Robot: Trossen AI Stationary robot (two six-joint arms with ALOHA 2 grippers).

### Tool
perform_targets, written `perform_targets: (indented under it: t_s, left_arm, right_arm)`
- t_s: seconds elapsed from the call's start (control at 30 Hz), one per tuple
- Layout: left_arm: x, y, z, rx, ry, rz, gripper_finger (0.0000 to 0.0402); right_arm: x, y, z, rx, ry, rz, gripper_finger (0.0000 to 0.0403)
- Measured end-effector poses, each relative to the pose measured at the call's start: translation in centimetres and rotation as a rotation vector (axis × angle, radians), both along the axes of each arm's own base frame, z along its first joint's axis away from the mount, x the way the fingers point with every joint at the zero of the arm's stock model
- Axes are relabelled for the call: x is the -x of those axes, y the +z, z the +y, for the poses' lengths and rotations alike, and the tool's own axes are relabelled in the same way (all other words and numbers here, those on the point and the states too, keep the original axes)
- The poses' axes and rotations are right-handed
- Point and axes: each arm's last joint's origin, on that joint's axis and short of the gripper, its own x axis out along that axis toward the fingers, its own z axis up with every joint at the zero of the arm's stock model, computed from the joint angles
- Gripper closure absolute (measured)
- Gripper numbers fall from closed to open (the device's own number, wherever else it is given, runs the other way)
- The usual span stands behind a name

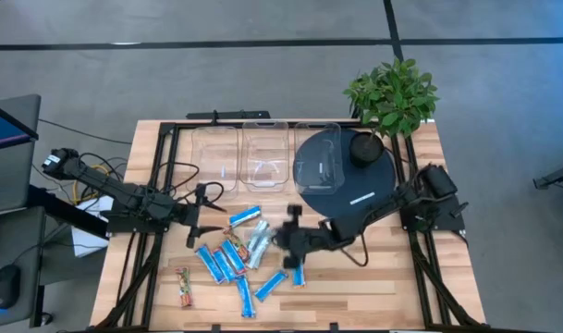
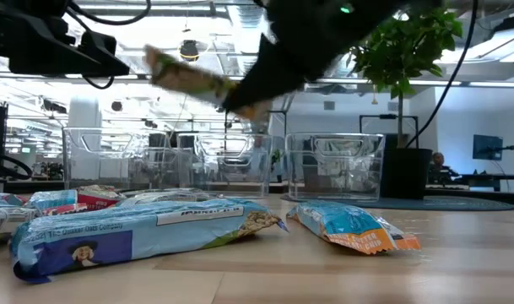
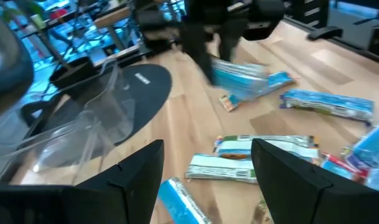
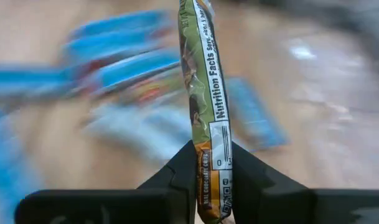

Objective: Pick and place Granola Bars by type
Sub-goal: Put the orange granola bar into the middle transparent bin

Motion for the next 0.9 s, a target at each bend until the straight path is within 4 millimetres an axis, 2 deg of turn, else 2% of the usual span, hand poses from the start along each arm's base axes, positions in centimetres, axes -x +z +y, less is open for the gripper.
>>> perform_targets:
  t_s: [0.1,0.27,0.53,0.73,0.9]
  left_arm:
    - [0.0,0.0,0.1,-0.006,0.029,-0.003,0.0164]
    - [0.0,0.0,0.1,-0.009,0.040,-0.005,0.0164]
    - [0.0,0.0,0.1,-0.009,0.040,-0.004,0.0164]
    - [0.0,0.0,0.1,-0.009,0.040,-0.004,0.0164]
    - [0.0,0.0,0.1,-0.008,0.040,-0.004,0.0164]
  right_arm:
    - [-0.5,1.4,-2.5,-0.010,-0.173,-0.092,0.0347]
    - [-1.3,2.4,-7.8,-0.061,-0.334,-0.147,0.0347]
    - [-1.8,2.6,-15.7,-0.165,-0.437,-0.155,0.0347]
    - [-1.7,3.1,-19.2,-0.230,-0.456,-0.170,0.0347]
    - [-1.5,3.0,-20.4,-0.287,-0.411,-0.157,0.0347]
